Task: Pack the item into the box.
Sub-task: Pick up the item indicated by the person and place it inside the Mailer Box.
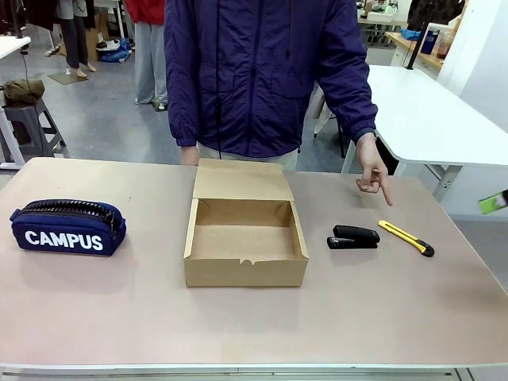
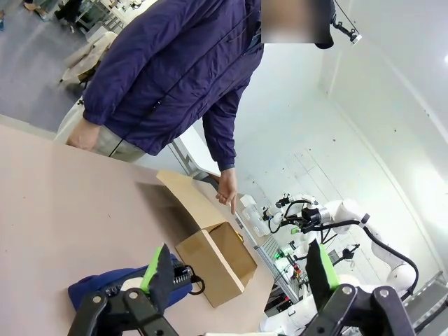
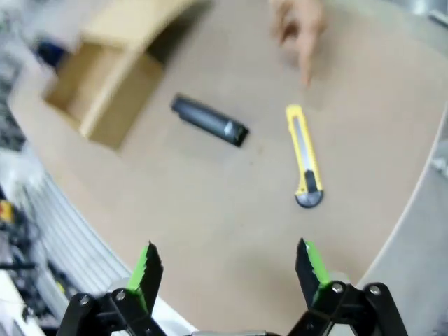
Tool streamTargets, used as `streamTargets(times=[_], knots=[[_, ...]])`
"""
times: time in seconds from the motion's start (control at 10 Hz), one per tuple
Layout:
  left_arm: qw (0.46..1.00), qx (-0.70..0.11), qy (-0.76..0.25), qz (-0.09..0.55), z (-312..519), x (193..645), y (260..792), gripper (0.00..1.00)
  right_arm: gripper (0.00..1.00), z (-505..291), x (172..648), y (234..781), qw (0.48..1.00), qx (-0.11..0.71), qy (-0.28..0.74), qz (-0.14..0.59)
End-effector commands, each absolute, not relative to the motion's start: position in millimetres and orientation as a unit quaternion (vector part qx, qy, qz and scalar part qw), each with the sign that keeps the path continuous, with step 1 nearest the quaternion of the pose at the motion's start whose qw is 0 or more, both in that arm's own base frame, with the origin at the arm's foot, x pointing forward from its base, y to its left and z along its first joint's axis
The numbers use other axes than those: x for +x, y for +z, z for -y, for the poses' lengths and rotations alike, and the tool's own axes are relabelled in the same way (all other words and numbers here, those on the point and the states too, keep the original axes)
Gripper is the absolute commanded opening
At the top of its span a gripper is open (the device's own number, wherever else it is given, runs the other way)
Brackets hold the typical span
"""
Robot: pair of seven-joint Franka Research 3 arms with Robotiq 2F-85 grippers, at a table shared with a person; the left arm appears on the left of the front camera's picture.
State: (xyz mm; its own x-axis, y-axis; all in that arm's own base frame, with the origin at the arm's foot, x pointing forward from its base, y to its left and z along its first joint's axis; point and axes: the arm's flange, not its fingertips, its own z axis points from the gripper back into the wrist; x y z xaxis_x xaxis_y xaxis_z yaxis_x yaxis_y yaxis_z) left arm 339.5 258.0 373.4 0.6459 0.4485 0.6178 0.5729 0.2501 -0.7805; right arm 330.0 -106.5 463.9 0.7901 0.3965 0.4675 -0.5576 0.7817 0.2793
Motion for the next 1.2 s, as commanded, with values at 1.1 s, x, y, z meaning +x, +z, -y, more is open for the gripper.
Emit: streamTargets(times=[1.1], knots=[[0.673, -0.607, -0.054, 0.420, -259.2, 339.3, 373.1, 1.00, 1.00, 35.5, 424.9, 292.3, 0.934, 0.034, 0.341, 0.103]])
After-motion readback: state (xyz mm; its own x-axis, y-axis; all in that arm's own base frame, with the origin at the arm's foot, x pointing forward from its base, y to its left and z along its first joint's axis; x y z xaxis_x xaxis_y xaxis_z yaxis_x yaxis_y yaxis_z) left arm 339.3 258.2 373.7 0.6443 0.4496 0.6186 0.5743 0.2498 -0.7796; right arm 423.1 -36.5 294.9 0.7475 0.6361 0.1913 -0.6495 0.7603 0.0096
